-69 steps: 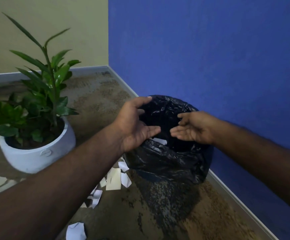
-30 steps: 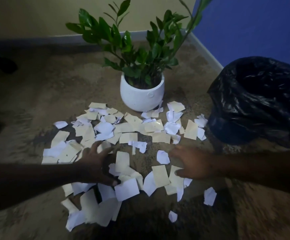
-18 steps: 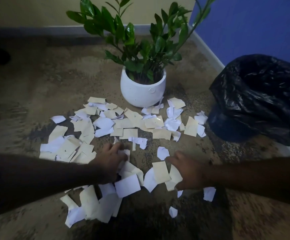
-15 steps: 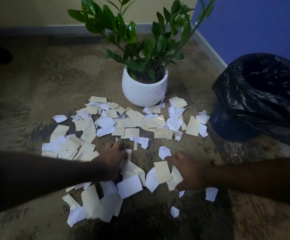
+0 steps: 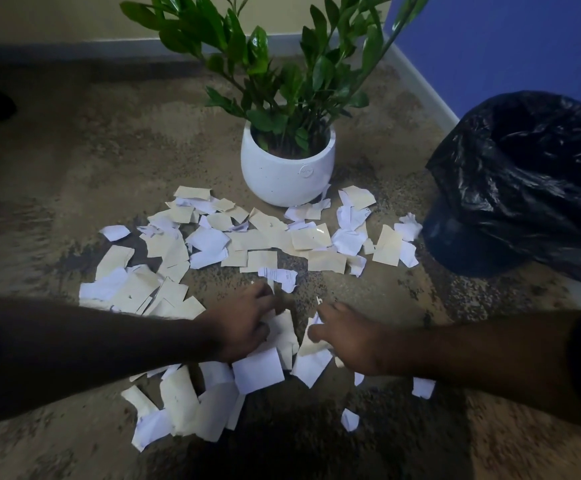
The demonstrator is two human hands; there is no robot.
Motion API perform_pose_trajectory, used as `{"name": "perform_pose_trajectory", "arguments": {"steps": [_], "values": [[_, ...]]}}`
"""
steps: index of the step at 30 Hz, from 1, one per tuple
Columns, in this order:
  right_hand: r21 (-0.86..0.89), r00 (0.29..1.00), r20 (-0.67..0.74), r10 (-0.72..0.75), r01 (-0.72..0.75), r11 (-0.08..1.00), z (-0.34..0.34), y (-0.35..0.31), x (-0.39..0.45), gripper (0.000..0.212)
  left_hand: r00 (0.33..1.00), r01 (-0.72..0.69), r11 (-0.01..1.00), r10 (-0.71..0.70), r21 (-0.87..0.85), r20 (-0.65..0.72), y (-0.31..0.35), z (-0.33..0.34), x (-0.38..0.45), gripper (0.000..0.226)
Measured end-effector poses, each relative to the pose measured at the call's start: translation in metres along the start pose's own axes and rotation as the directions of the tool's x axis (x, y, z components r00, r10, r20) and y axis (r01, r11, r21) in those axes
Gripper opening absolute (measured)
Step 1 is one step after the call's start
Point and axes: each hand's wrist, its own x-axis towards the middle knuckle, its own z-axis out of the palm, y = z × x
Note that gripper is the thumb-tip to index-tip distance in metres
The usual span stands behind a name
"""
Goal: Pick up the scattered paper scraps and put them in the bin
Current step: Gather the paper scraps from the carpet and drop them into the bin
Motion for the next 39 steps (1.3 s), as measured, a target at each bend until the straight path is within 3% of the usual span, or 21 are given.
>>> {"name": "perform_pose_trajectory", "arguments": {"steps": [2,6,9,13,16,20,26,30,34,36,39], "values": [[-0.03,0.998,-0.033,-0.045,0.044,0.999,-0.003,0.007,-0.001,0.023,1.0,-0.018,1.0,0.018,-0.01,0.011,0.001,-0.001,0.0,0.055],[0.055,1.0,-0.01,-0.007,0.008,0.998,-0.013,0.021,0.001,0.024,0.996,-0.067,0.997,0.065,0.027,0.057,0.003,0.006,-0.001,0.08],[0.12,0.999,-0.039,0.012,-0.008,0.993,-0.022,0.027,0.004,0.021,0.966,-0.192,0.959,0.148,0.206,0.213,0.001,0.011,-0.003,0.099],[0.21,0.991,-0.13,0.021,0.007,0.978,-0.026,0.027,0.0,0.02,0.963,-0.187,0.939,0.118,0.289,0.242,0.001,0.01,0.001,0.075],[0.11,0.967,-0.254,0.021,0.007,0.994,-0.02,0.017,0.0,0.017,0.971,-0.129,0.952,0.065,0.277,0.229,0.004,0.005,0.007,0.057],[0.071,0.991,-0.12,0.06,-0.052,0.996,-0.017,0.002,0.001,0.052,0.973,-0.068,0.951,-0.003,0.303,0.229,0.008,-0.001,0.011,0.062],[-0.043,0.991,0.033,-0.129,0.13,0.991,-0.012,-0.014,0.003,0.081,0.978,0.034,0.975,-0.077,0.22,0.192,0.011,-0.013,0.016,0.049],[-0.097,0.992,0.041,-0.122,0.125,0.987,-0.004,-0.029,0.006,0.06,0.984,0.046,0.966,-0.088,0.256,0.156,0.014,-0.022,0.016,0.039],[-0.003,0.991,-0.024,-0.133,0.133,0.991,-0.004,-0.028,0.008,0.036,0.994,-0.041,0.944,0.006,0.329,0.109,0.015,-0.027,0.021,0.038],[0.021,0.987,-0.073,-0.145,0.147,0.989,-0.008,-0.019,0.01,0.03,0.986,-0.13,0.929,0.083,0.347,0.148,0.014,-0.027,0.023,0.05],[0.141,0.981,-0.124,-0.149,0.166,0.976,-0.019,0.0,0.011,0.021,0.942,-0.226,0.858,0.071,0.461,0.328,0.012,-0.023,0.023,0.084]]}}
